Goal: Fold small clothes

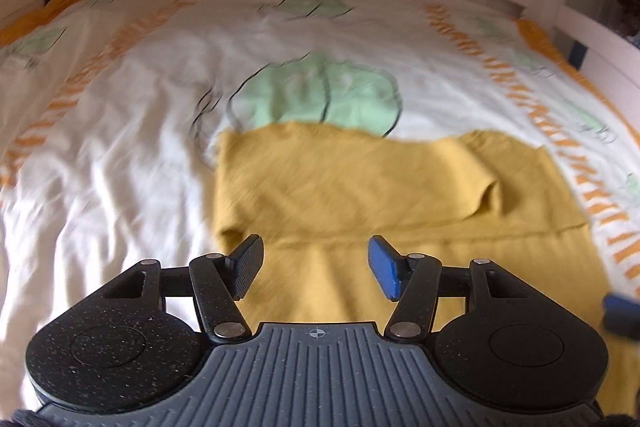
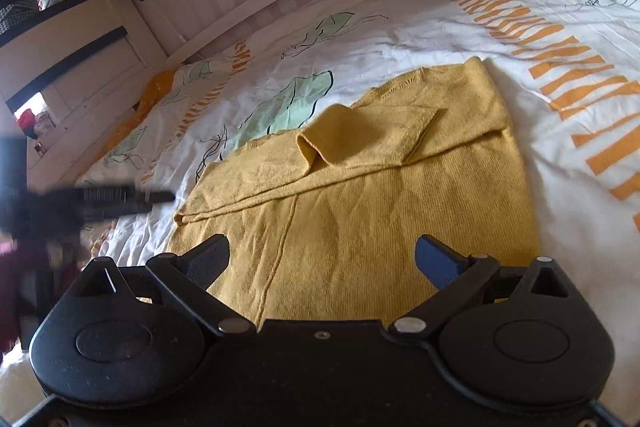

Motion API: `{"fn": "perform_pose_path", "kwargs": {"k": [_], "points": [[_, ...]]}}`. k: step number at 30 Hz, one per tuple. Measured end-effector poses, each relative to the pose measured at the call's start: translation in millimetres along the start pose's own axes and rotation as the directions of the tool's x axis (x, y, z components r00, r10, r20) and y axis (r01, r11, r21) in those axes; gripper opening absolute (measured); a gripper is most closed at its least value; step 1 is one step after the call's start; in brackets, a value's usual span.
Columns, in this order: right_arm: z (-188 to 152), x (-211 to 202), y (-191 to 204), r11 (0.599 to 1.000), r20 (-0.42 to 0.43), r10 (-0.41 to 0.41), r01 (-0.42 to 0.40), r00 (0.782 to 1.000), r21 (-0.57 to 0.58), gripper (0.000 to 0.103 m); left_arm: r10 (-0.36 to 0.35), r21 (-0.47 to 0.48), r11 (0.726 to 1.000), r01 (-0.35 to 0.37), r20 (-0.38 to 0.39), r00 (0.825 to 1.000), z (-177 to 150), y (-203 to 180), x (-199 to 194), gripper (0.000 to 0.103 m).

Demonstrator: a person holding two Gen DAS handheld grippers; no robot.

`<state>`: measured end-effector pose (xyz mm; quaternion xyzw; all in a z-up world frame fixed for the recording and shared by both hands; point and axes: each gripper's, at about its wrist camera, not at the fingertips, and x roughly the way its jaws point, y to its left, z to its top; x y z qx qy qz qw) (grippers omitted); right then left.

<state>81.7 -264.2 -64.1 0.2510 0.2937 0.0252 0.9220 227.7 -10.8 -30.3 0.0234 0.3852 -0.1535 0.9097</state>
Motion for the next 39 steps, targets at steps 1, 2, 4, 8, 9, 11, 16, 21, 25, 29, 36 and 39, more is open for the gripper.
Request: {"fn": "perform_pose_path", "kwargs": {"k": [1, 2, 4, 8, 9, 11, 16, 21, 25, 29, 36, 39], "points": [[3, 1, 1, 1.0, 0.002, -0.004, 0.004, 1.0, -0.004, 0.1, 0.001, -0.005, 1.0, -0.001, -0.012, 1.0, -6, 5, 2, 0.056], [7, 3, 2, 1.0, 0.004, -0.01, 0.01, 1.0, -0.01, 0.1, 0.0, -0.004, 1.0, -0.001, -0.023, 1.0, -12, 8, 3, 0.056], [14, 8, 4, 0.999, 0.004, -0.022, 0.022, 1.0, -0.023, 0.1, 0.006, 0.01, 1.0, -0.005, -0.031, 1.0, -21, 11, 4, 0.056], [30, 20, 4, 0.998, 0.017, -0.042, 0.043, 0.999, -0.042, 0.103, -0.008, 0.051, 0.999, 0.009, -0.028, 1.0, -33, 11, 7, 0.057], [34, 23, 3, 0.998, 0.02, -0.047, 0.048, 0.999, -0.038, 0.103, -0.011, 0.049, 0.999, 0.013, -0.036, 0.999, -35, 11, 9, 0.057], [43, 31, -2, 0.998, 0.019, -0.055, 0.055, 0.998, -0.014, 0.103, -0.024, 0.017, 1.0, 0.025, -0.079, 0.997, -40, 14, 16, 0.06], [60, 56, -17, 0.996, -0.008, -0.081, 0.081, 0.997, 0.042, 0.103, -0.078, -0.085, 0.994, 0.068, -0.127, 0.989, -42, 27, 27, 0.07], [69, 83, -35, 0.99, -0.043, -0.109, 0.112, 0.993, 0.085, 0.102, -0.113, -0.099, 0.99, 0.101, -0.127, 0.985, -41, 26, 32, 0.082], [69, 97, -42, 0.986, -0.071, -0.136, 0.142, 0.988, 0.092, 0.073, -0.073, -0.066, 0.996, 0.063, -0.156, 0.985, -37, 16, 35, 0.082], [70, 105, -42, 0.98, -0.084, -0.183, 0.189, 0.979, 0.069, 0.025, -0.059, -0.041, 0.998, 0.053, -0.162, 0.985, -36, 14, 37, 0.082], [100, 88, -19, 0.961, -0.03, -0.249, 0.243, 0.968, -0.135, 0.014, -0.073, -0.076, 0.995, 0.061, -0.159, 0.985, -35, 19, 36, 0.082], [115, 88, -31, 0.945, -0.023, -0.3, 0.294, 0.954, -0.143, 0.014, -0.058, -0.058, 0.997, 0.049, -0.16, 0.985, -35, 15, 37, 0.082]]}}
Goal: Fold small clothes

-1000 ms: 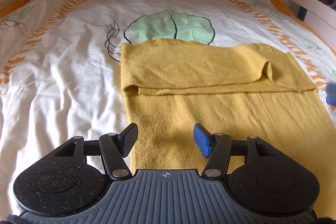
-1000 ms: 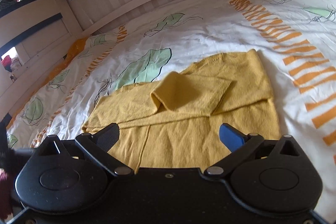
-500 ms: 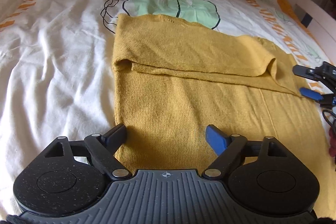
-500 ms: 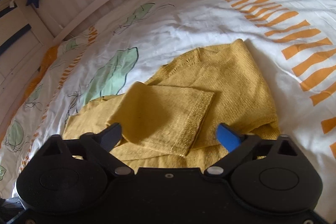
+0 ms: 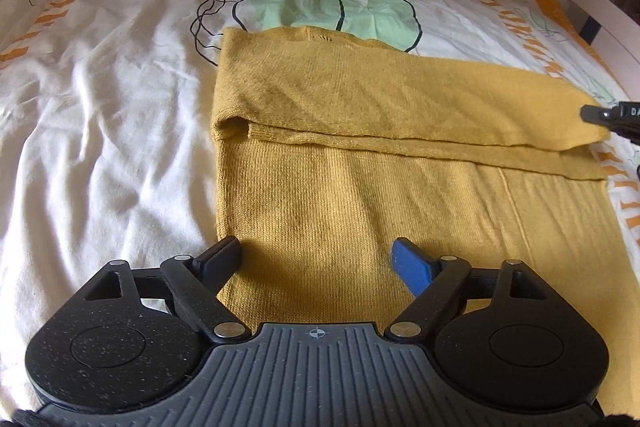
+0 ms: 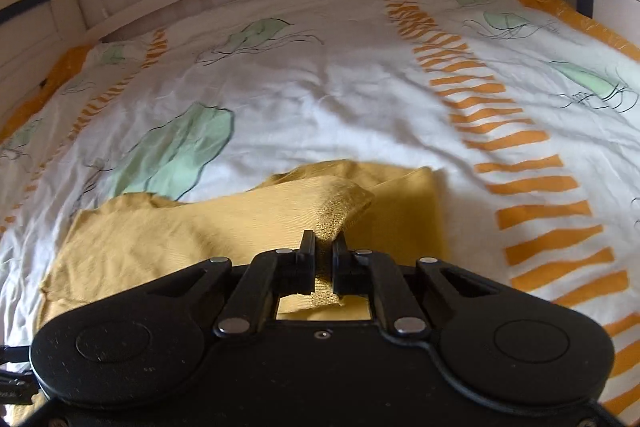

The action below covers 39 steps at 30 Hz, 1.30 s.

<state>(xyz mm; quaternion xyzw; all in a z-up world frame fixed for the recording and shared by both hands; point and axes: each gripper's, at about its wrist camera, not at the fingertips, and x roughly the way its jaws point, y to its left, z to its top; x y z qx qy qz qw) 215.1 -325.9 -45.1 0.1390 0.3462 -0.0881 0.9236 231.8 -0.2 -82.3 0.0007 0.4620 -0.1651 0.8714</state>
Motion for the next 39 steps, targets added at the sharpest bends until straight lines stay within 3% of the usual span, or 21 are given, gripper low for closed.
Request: {"fn": "perform_pose_path", "kwargs": {"k": [3, 6, 8, 10, 20, 24, 27, 31, 39], "points": [[0, 16, -6, 0.999, -0.039, -0.036, 0.035, 0.999, -0.027, 0.015, 0.009, 0.012, 1.0, -0.009, 0.004, 1.0, -1, -2, 1, 0.082], [-9, 32, -6, 0.995, -0.084, -0.078, 0.072, 0.993, -0.063, 0.026, 0.013, 0.02, 1.0, -0.013, 0.005, 1.0, -1, -2, 1, 0.082], [-15, 34, -9, 0.995, -0.082, -0.088, 0.083, 0.993, -0.06, 0.058, 0.014, 0.026, 1.0, -0.014, 0.007, 1.0, -1, -3, 1, 0.083], [-19, 27, -14, 0.996, -0.059, -0.082, 0.08, 0.995, -0.03, 0.073, 0.011, 0.022, 1.0, -0.011, 0.013, 1.0, -2, -2, 1, 0.083], [-42, -41, -6, 1.0, -0.012, 0.0, 0.0, 1.0, -0.019, 0.083, -0.01, -0.009, 1.0, 0.01, 0.019, 1.0, -5, 3, -9, 0.081], [-55, -64, 0, 0.999, -0.008, 0.029, -0.029, 1.0, -0.03, 0.083, 0.034, -0.011, 0.999, -0.034, 0.007, 0.999, -12, 1, -22, 0.081], [-66, -76, 4, 0.998, -0.018, 0.062, -0.063, 0.998, -0.026, 0.09, 0.042, -0.028, 0.999, -0.043, -0.005, 0.999, -19, 2, -33, 0.081], [-82, -93, 8, 0.995, -0.034, 0.095, -0.096, 0.995, -0.015, 0.09, 0.053, -0.048, 0.997, -0.053, -0.008, 0.999, -34, 1, -56, 0.081], [-106, -129, 19, 0.988, -0.049, 0.151, -0.152, 0.987, -0.009, 0.09, -0.01, -0.035, 0.999, 0.009, -0.021, 1.0, -71, -12, -107, 0.081]]}}
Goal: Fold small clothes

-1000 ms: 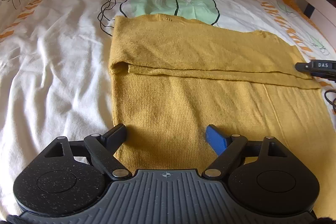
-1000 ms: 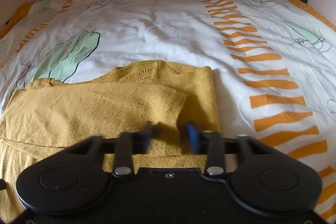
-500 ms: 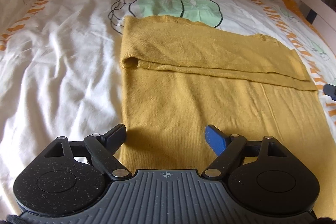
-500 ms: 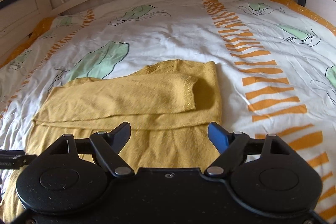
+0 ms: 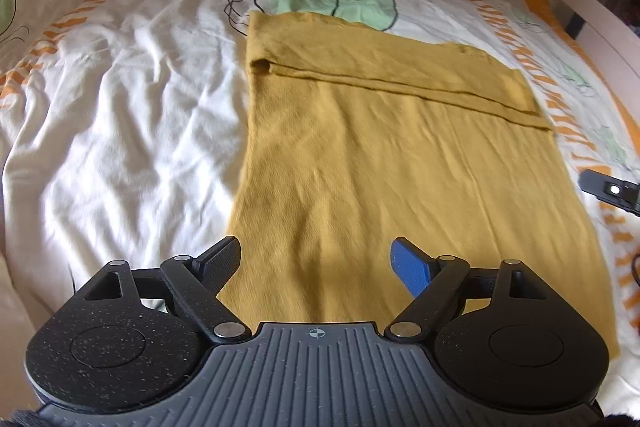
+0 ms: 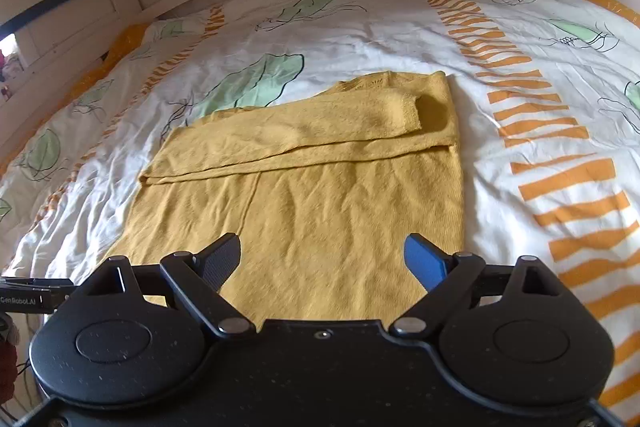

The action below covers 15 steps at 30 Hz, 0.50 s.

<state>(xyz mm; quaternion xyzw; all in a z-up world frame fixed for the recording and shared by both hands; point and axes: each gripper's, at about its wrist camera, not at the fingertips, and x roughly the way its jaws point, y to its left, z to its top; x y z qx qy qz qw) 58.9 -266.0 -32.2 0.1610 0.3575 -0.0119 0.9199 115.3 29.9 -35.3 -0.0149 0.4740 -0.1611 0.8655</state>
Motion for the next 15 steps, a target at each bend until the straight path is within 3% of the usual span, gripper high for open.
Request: {"fn": "perform_pose_path", "kwargs": {"k": [5, 11, 15], "points": [[-6, -16, 8, 0.999, 0.007, 0.011, -0.011, 1.0, -0.038, 0.09, 0.008, 0.031, 0.999, -0.01, 0.064, 0.998, -12, -10, -11, 0.081], [10, -6, 10, 0.998, 0.052, 0.007, -0.004, 0.999, -0.066, 0.09, 0.024, 0.035, 0.999, -0.03, 0.161, 0.987, 8, -11, -1, 0.081], [28, 14, 4, 0.997, 0.089, -0.001, 0.008, 0.996, -0.074, 0.09, 0.064, 0.068, 0.995, -0.079, 0.203, 0.977, 21, -11, 21, 0.081]]}}
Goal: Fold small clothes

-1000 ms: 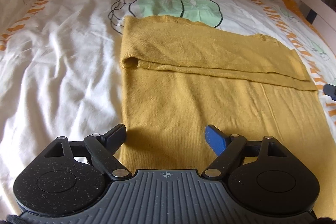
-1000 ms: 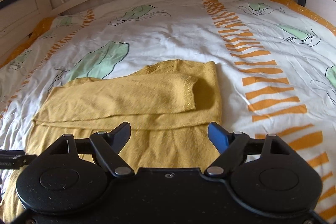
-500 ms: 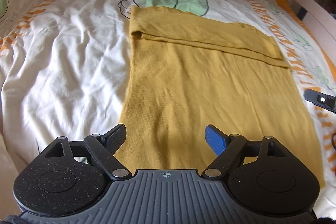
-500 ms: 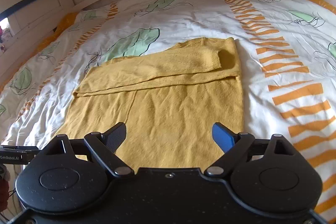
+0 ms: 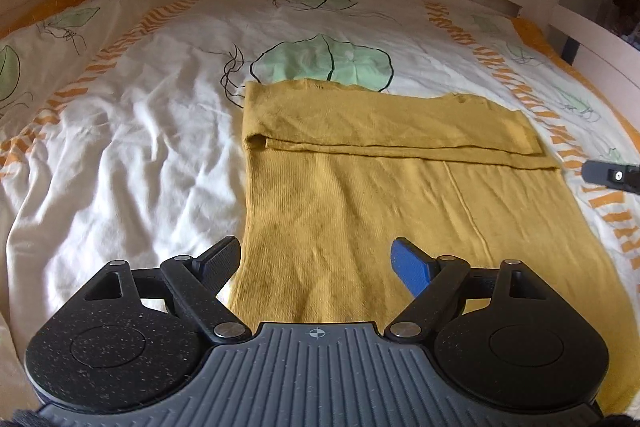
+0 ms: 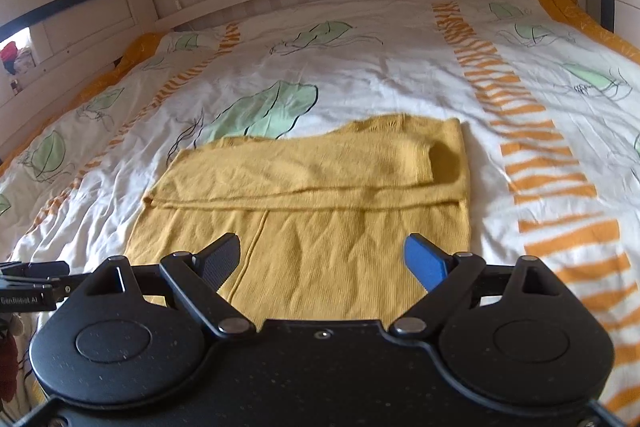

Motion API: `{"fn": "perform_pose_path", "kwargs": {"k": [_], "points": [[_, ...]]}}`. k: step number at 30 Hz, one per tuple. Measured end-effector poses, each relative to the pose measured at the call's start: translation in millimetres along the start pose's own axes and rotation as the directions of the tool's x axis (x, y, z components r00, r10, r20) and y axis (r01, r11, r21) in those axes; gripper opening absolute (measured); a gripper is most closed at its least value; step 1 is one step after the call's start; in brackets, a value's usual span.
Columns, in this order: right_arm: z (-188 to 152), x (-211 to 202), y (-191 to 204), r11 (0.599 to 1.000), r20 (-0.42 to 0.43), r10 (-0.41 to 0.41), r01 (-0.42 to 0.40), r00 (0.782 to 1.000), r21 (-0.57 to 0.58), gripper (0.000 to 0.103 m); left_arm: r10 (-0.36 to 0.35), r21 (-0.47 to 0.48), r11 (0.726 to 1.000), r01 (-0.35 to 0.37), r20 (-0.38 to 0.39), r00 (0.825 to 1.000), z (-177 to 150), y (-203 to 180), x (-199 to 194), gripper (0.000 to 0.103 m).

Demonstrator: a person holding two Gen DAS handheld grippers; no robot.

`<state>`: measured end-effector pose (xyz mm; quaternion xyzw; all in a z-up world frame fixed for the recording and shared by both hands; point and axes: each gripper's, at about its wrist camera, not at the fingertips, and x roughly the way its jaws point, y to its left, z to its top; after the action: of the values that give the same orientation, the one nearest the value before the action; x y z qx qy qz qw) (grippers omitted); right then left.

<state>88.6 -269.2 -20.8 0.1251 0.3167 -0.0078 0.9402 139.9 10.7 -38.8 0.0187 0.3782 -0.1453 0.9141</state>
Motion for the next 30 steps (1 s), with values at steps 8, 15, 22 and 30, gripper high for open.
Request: {"fn": "perform_pose_path", "kwargs": {"k": [8, 15, 22, 30], "points": [[32, 53, -32, 0.997, 0.017, 0.003, -0.004, 1.0, 0.072, 0.09, 0.007, 0.032, 0.999, -0.004, -0.07, 0.997, -27, 9, 48, 0.084], [49, 100, -62, 0.989, -0.006, -0.048, 0.048, 0.999, 0.137, 0.09, 0.011, 0.019, 1.0, -0.01, -0.05, 0.999, -31, 6, 48, 0.093], [51, 133, -92, 0.963, -0.026, 0.059, -0.05, 0.998, 0.263, 0.091, 0.044, 0.029, 0.999, -0.043, -0.019, 0.999, -34, 0, 50, 0.094], [50, 152, -114, 0.901, 0.046, 0.137, -0.144, 0.99, 0.41, 0.091, 0.043, 0.021, 0.999, -0.042, -0.023, 0.999, -32, 1, 51, 0.096]]}}
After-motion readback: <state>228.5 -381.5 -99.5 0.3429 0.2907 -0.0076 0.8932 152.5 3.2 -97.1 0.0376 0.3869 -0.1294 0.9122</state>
